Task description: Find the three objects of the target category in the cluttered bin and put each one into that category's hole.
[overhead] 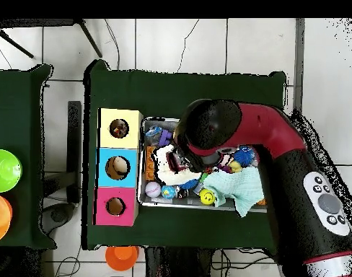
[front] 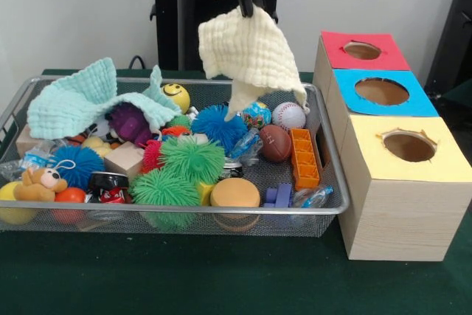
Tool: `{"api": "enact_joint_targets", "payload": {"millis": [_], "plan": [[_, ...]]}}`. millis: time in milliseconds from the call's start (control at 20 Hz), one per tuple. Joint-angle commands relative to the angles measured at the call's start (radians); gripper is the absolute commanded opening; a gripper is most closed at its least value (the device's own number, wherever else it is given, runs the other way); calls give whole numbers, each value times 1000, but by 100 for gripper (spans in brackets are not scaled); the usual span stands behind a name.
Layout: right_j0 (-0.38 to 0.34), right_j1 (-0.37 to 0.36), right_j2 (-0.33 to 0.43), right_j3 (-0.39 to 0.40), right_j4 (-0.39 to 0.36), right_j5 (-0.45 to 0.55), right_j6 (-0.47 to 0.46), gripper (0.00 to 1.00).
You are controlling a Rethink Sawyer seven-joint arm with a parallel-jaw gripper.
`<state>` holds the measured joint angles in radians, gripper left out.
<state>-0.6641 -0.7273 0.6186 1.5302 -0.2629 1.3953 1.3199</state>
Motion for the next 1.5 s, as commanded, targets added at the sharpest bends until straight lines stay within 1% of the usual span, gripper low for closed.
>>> {"api": "enact_joint_targets", "payload": {"millis": [50, 850, 950, 1000, 1050, 1100, 1200, 1300, 1500], "plan": [[-39, -5, 79, -44, -25, 103, -224, 0], [-43, 15, 99, -50, -58, 89, -198, 0], [-36, 21, 94, -53, -74, 52, -189, 0], [-23, 33, 77, -57, -113, -55, -156, 0], [-15, 45, 68, -59, -129, -103, -133, 0], [0, 61, 53, -57, -161, -175, -99, 0], [13, 78, 43, -56, -181, -234, -62, 0], [10, 81, 46, -46, -179, -268, -50, 0], [-3, 72, 47, -14, -182, -312, -56, 0]]}}
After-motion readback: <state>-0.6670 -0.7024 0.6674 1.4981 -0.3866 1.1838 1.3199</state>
